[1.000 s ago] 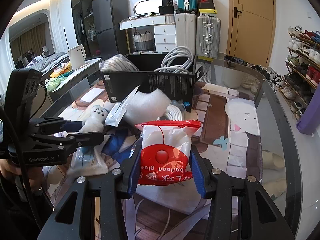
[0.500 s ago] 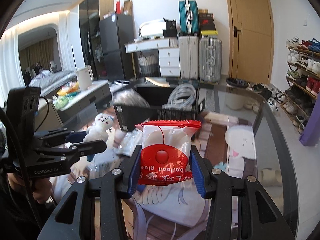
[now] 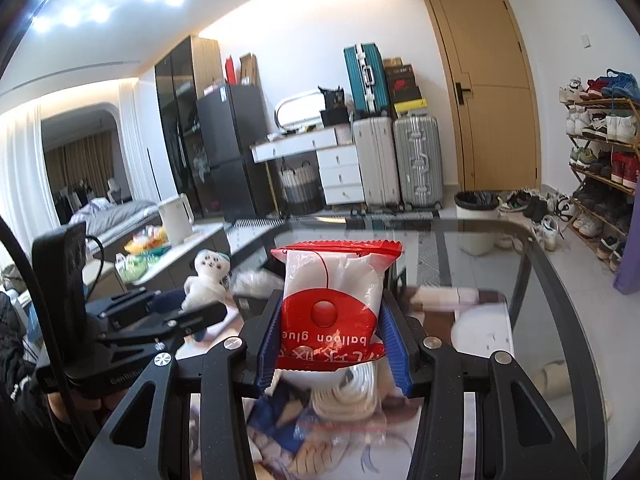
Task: Organize soft objects
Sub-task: 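Grasp and lift the white plush doll with left tool while right tool holds the red bag, then carry the plush doll and red bag into the black box and release both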
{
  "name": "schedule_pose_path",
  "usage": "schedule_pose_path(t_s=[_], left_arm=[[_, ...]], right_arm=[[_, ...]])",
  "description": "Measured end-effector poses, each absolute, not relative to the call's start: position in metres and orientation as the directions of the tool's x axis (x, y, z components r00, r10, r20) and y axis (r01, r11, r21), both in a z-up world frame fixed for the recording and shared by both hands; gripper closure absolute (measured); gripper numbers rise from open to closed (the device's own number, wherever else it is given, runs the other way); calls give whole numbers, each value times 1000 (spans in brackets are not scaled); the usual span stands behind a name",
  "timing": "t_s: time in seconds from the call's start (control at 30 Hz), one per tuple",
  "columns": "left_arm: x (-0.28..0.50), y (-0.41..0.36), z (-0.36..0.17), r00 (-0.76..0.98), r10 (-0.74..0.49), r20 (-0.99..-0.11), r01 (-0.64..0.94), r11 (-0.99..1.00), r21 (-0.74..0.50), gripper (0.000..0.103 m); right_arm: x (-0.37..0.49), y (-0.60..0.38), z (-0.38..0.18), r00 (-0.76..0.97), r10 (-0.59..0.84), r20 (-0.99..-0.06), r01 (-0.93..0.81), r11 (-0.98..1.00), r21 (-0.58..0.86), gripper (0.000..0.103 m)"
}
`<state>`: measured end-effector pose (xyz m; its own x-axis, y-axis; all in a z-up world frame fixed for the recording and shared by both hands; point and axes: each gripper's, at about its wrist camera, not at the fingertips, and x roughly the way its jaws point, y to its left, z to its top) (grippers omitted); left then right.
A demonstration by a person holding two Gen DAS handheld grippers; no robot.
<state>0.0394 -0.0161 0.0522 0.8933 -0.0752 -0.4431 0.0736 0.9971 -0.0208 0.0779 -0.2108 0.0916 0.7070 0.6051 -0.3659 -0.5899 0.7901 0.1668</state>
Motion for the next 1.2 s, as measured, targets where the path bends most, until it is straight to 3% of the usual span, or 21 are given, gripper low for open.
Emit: schedule_pose_path(t_s=[0.33,1.2], left_arm=[[67,-5,60,900,-76,-429,60,997,-51,62],[122,0,67,891,-67,-449,57,998,-35,61]], right_arm=[[103,-204,115,720,651,-240,-616,759,209,57],[184,-171,117,680,626,-381,-610,772,179,57]])
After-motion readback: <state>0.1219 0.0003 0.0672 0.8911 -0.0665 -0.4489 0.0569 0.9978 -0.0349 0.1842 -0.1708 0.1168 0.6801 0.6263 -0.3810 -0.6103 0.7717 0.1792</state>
